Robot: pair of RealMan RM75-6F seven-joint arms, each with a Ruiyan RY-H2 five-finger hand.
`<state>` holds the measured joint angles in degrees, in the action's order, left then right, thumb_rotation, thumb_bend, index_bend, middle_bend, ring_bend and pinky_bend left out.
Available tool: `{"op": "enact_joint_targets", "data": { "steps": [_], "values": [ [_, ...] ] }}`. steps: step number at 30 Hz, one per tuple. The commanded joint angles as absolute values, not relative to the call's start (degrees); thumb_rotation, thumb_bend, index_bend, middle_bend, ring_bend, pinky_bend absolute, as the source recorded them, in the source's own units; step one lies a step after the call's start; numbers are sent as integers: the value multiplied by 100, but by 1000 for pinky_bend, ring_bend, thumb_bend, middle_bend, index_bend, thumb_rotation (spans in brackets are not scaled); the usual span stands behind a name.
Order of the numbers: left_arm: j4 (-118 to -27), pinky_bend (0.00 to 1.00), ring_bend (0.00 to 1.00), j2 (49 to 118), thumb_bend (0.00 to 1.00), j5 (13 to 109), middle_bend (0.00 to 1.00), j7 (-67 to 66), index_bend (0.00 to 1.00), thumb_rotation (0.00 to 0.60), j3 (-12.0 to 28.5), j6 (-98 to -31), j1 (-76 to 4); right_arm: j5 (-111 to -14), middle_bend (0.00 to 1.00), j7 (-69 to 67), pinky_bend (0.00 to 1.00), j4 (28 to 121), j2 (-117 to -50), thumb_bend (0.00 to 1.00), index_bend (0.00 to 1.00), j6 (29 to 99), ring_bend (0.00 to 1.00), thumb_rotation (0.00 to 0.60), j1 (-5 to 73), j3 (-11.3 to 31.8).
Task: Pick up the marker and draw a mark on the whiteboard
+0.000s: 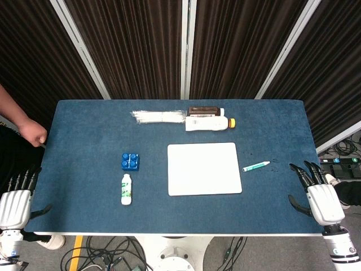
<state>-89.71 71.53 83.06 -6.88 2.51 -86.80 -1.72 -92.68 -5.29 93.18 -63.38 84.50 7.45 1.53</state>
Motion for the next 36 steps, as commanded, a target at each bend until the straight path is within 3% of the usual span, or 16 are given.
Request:
{"op": "enact_joint_targets", "data": {
  "steps": [1, 10, 15, 22, 30, 36],
  "values": [
    [-8979, 0, 0, 7153, 0, 8304, 0, -697, 90, 600, 246, -8678, -170, -9268, 196, -520, 0, 9328, -6332, 224, 109, 8439, 0, 600, 753, 154],
    [-8995, 0, 0, 7153, 0, 8286, 0, -713, 90, 600, 245, -8706, -146, -9221, 196, -499, 0, 9262, -6376, 224, 109, 8201, 0, 600, 891, 171],
    [-8989, 0, 0, 7171, 0, 8324, 0, -707, 90, 600, 242, -8697, -167, -8585, 214, -188, 0, 8874, -6685, 223, 117, 7062, 5, 600, 1509, 445],
    [-8996, 0, 0, 7160, 0, 8232, 0, -700, 90, 600, 225, -8700, -108, -8007, 335, 470, 1, 7678, -7642, 225, 294, 5873, 90, 600, 2354, 713],
    [-8975, 0, 0, 7165, 0, 8196, 0, -674, 90, 600, 244, -8671, -115, -7850, 366, 852, 10, 6442, -8529, 226, 352, 5289, 108, 600, 2873, 685],
    [-8943, 0, 0, 7173, 0, 8175, 0, -642, 90, 600, 240, -8631, -120, -7992, 381, 1053, 12, 5887, -8890, 225, 413, 5240, 109, 600, 3065, 574]
  ]
}}
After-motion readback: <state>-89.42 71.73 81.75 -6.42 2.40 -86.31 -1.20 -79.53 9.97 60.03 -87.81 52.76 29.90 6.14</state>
